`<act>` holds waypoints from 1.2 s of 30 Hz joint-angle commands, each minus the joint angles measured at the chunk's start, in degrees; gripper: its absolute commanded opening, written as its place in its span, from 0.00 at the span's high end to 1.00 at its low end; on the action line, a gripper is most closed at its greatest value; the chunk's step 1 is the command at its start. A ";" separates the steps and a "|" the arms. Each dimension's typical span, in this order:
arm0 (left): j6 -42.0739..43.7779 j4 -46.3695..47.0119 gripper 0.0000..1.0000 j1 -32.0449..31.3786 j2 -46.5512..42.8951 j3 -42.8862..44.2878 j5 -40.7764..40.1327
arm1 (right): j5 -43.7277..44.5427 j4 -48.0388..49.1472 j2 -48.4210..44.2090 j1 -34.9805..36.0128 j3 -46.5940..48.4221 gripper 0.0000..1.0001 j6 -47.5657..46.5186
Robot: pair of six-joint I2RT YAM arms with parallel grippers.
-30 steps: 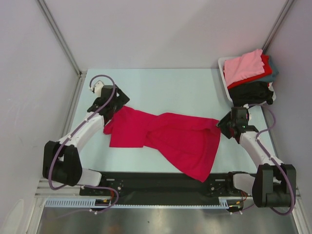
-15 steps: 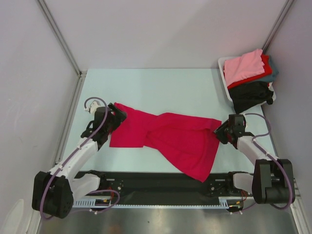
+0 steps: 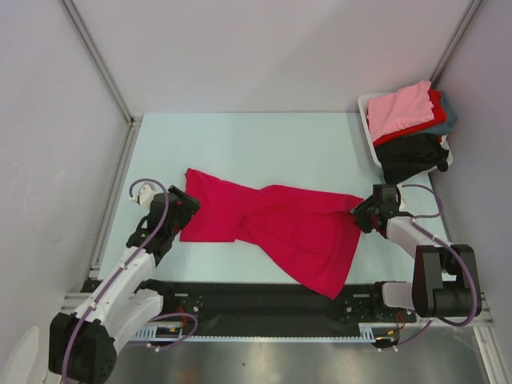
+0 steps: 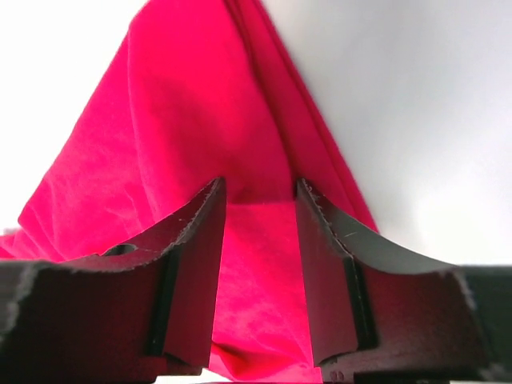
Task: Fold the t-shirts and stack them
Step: Flatten the tshirt out
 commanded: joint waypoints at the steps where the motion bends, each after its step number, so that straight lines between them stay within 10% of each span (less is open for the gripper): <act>1: -1.19 -1.99 0.14 0.53 -2.34 -1.20 -4.11 | 5.34 0.67 -2.20 -0.12 1.31 0.56 0.94; 8: -1.98 -2.17 0.14 0.61 -3.84 -2.61 -4.64 | 6.49 1.28 -2.56 -0.12 1.40 0.82 0.15; 24: -2.77 -10.88 0.12 2.64 -3.74 0.55 -6.75 | 4.29 3.65 -4.32 -0.20 -3.78 0.56 2.08; 36: -0.93 -11.93 0.12 4.66 -4.63 0.11 -6.75 | 1.30 7.53 1.04 -0.12 -2.29 0.73 3.32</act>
